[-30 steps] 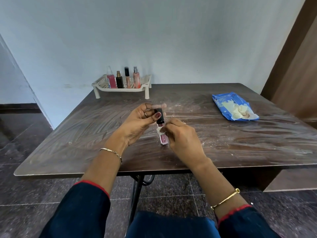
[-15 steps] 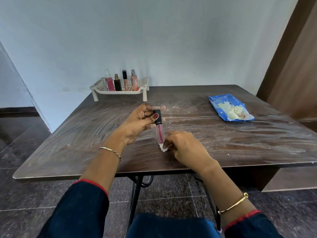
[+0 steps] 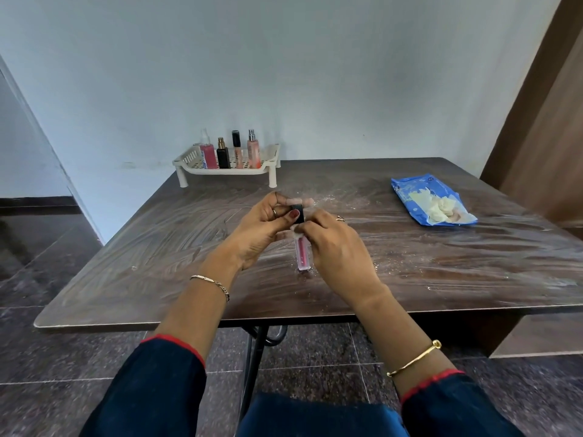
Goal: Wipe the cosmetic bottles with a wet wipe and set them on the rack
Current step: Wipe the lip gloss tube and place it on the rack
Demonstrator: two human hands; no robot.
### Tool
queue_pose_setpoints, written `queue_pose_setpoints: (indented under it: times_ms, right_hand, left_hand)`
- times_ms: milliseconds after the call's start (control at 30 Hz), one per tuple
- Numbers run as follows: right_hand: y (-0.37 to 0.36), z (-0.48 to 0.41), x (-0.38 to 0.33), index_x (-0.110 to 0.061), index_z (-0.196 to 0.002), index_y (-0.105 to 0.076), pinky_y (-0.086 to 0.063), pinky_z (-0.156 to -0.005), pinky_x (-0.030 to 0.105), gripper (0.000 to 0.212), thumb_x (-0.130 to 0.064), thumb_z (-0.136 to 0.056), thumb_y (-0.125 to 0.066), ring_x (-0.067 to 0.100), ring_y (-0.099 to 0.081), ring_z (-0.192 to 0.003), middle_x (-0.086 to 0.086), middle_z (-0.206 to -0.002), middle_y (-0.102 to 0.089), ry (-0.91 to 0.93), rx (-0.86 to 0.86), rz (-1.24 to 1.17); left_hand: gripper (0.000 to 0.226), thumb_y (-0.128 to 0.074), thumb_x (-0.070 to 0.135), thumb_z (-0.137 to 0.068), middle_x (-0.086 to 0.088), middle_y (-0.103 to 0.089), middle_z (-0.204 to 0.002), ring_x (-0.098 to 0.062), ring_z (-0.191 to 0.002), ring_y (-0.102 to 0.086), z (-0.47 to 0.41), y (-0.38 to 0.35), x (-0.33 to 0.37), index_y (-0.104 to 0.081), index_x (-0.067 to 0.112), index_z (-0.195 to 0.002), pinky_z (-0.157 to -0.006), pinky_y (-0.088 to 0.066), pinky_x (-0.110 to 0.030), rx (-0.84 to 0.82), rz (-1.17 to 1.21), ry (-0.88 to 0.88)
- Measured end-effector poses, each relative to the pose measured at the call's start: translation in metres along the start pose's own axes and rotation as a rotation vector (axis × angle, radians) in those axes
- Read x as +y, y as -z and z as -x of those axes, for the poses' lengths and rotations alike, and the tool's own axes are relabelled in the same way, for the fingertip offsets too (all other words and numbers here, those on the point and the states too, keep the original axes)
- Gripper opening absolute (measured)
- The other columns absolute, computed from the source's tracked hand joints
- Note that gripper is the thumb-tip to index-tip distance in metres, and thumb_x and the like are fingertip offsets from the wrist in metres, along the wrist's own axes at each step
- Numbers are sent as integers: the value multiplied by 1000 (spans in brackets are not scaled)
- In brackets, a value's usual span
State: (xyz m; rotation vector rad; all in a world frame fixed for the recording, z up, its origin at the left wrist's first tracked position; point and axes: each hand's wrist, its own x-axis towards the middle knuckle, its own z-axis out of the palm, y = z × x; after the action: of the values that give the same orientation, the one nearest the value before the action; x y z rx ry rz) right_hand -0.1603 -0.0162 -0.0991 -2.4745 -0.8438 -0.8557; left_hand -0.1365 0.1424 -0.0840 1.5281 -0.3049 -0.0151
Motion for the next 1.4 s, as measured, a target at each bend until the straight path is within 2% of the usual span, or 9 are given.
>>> queue_pose_setpoints:
  times_ms: [200,500,600,800,933,1100,1200,1333,1400]
  right_hand:
    - [-3,4,2,-6,-100,-67,-53,-62,30,31,10,-73,-72,22,-62,-74,6,-102,-62,-80,50,-38]
    - [-6,19,0,-12,-95,-70,-54,-67,29,23,6,-80,-66,17,-63,-76,-2,-99,-63,-81,-30,-128]
    - [-5,26,2,-10,-98,-71,-55,-68,31,24,6,-80,-65,19,-64,-77,-1,-100,-64,-60,-103,-100]
    - [-2,31,5,-12,-99,-70,-52,-79,34,31,9,-79,-59,19,-62,-86,-1,-98,-62,-50,-256,-117]
    - [3,22,7,-17,-97,-67,-45,-81,17,23,1,-85,-61,2,-54,-86,-10,-95,-58,-171,-48,-270]
    - [3,-5,1,-15,-105,-65,-53,-86,34,24,1,-88,-58,9,-61,-96,-4,-103,-64,-244,208,-364]
    - [-1,-13,-5,-14,-112,-66,-53,-87,34,31,3,-86,-59,12,-61,-97,-2,-107,-64,-196,221,-329]
    - [-9,-8,-10,-9,-107,-70,-56,-71,36,25,-1,-84,-65,18,-63,-83,1,-100,-63,-109,180,-233]
    - [-12,-2,-10,-8,-106,-71,-56,-68,35,24,-3,-83,-67,20,-64,-81,2,-98,-63,-72,159,-211]
  left_hand:
    - [27,-56,10,-93,-3,-68,-120,-22,-112,-63,0,-2,0,-49,4,-118,-94,-50,-35,-19,-10,-13]
    - [25,-55,9,-90,-5,-64,-127,-29,-116,-60,4,7,-7,-50,8,-115,-104,-41,-56,18,49,-7]
    - [27,-57,15,-86,-3,-64,-126,-22,-109,-64,5,6,-5,-51,12,-113,-104,-41,-52,2,33,-5]
    - [23,-54,2,-91,-10,-66,-115,-30,-111,-63,6,10,-8,-56,13,-111,-99,-47,-40,40,82,7]
    - [22,-54,0,-91,3,-68,-95,-10,-91,-64,11,6,-8,-61,18,-101,-82,-53,-24,66,88,-31]
    - [29,-59,4,-85,0,-67,-107,-14,-101,-63,16,1,-12,-61,12,-113,-93,-51,-33,74,225,-58]
    - [36,-59,5,-84,-7,-68,-109,-18,-101,-64,17,-6,-15,-60,5,-120,-95,-51,-35,114,336,-36]
    - [31,-52,-3,-87,-6,-68,-97,-14,-86,-66,18,-18,-20,-64,8,-113,-76,-56,-27,218,493,4]
    - [31,-50,-5,-88,-5,-68,-95,-14,-83,-66,19,-20,-22,-64,8,-113,-76,-56,-27,251,560,17]
